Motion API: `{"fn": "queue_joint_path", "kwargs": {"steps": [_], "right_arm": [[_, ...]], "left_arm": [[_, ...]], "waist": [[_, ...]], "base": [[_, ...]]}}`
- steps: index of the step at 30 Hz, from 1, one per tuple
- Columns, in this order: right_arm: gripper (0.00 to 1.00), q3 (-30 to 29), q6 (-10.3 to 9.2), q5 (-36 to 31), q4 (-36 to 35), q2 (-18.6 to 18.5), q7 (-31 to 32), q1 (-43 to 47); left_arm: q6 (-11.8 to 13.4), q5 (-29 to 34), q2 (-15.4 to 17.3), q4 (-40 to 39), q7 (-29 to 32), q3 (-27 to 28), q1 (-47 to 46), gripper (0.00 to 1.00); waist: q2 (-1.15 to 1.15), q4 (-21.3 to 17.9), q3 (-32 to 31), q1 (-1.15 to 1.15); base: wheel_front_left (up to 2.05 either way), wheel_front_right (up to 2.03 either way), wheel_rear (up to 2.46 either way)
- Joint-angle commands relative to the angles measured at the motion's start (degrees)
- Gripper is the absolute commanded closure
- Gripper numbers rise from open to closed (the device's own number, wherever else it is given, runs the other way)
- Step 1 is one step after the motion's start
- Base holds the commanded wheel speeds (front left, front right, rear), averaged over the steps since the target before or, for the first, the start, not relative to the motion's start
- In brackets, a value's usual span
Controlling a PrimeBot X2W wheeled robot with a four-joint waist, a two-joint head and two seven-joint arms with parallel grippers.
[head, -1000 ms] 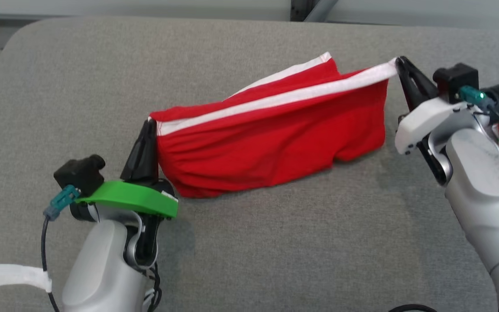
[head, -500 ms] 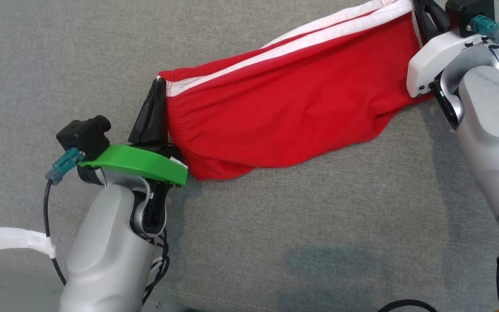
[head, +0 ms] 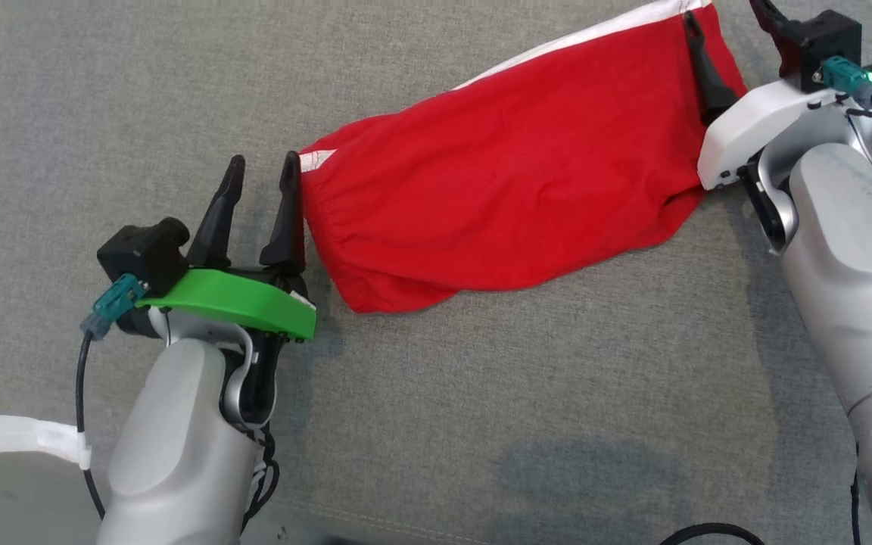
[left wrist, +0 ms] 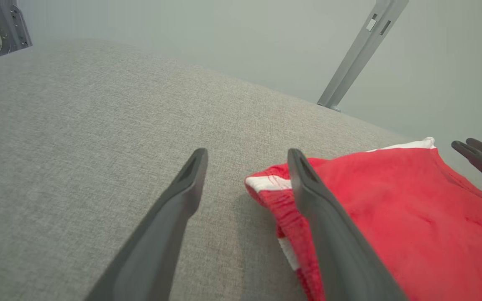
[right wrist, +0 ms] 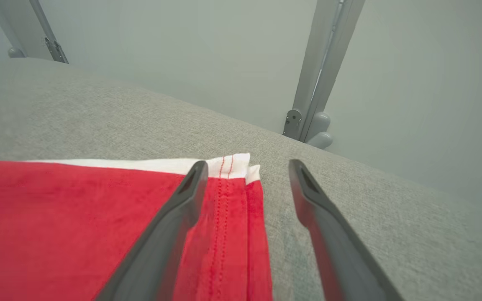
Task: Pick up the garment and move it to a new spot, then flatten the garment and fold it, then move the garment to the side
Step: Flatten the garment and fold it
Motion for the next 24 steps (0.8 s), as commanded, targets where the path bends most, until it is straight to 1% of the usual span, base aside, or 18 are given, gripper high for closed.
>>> {"fn": "queue_joint_path", "kwargs": {"steps": [1,5,8,13,18,19,20,21,22,23,24], "right_arm": [[0.00,-0.56,-0.12,0.78,-1.10,0.20,-0.15,1.81],[0.00,-0.73,-0.12,2.49,-1.72,0.56,-0.15,6.16],[0.00,-0.52,-0.12,3.30,-0.34,0.56,-0.15,9.25],[0.00,-1.54,-0.11,4.76,2.82,1.08,-0.15,11.35],[0.00,-1.01,-0.11,5.48,7.24,2.41,-0.14,10.24],[0.05,-0.87,-0.11,5.71,8.37,2.51,-0.14,9.88],[0.18,-0.82,-0.11,6.21,9.52,2.70,-0.10,9.59],[0.45,-0.77,-0.11,6.58,10.37,2.97,-0.02,9.43],[0.69,-0.74,-0.11,6.90,11.08,3.17,-0.01,9.32],[1.00,-0.80,-0.11,7.36,11.70,3.49,-0.01,9.30],[1.00,-1.00,-0.11,7.75,11.94,3.71,-0.01,9.30]], "left_arm": [[0.13,1.54,0.27,-0.54,-0.14,1.20,1.07,0.00],[0.13,5.08,0.26,-1.07,-0.14,3.29,3.30,0.00],[0.36,8.99,0.24,-1.67,-0.13,3.30,5.13,0.00],[0.33,9.54,0.24,-2.12,-0.14,3.70,7.32,0.00],[0.28,9.97,0.24,-1.87,-0.14,3.28,8.27,0.00],[0.28,10.40,0.24,-1.71,-0.14,2.99,8.26,0.00],[0.28,10.37,0.23,-1.72,-0.14,2.82,8.19,0.00],[0.27,10.12,0.25,-1.83,-0.14,2.74,8.21,0.00],[0.32,10.22,0.25,-1.84,-0.14,2.59,8.31,0.00],[0.37,10.29,0.24,-1.78,-0.14,2.44,8.48,0.00],[0.41,10.26,0.24,-1.68,-0.14,2.42,8.63,0.00]], "waist": [[0.00,-1.26,-1.89,-0.01],[0.00,-1.85,-4.23,-0.01],[0.00,-1.90,-5.89,-0.01],[0.00,-1.87,-7.08,-0.01],[0.00,-1.21,-7.39,-0.01],[0.00,-1.04,-7.44,-0.01],[0.00,-0.88,-7.50,-0.01],[0.00,-0.72,-7.62,-0.01],[0.00,-0.58,-7.81,-0.01],[0.00,-0.50,-8.05,-0.01],[0.00,-0.48,-8.34,-0.01]], "base": [[0.00,0.00,0.00],[0.00,0.00,0.00],[0.00,0.00,0.00],[0.00,0.00,0.00],[0.00,0.00,0.00],[0.00,0.00,0.00],[0.00,0.00,0.00],[0.00,0.00,0.00],[0.00,0.00,0.00],[0.00,0.00,0.00],[0.00,0.00,0.00]]}}
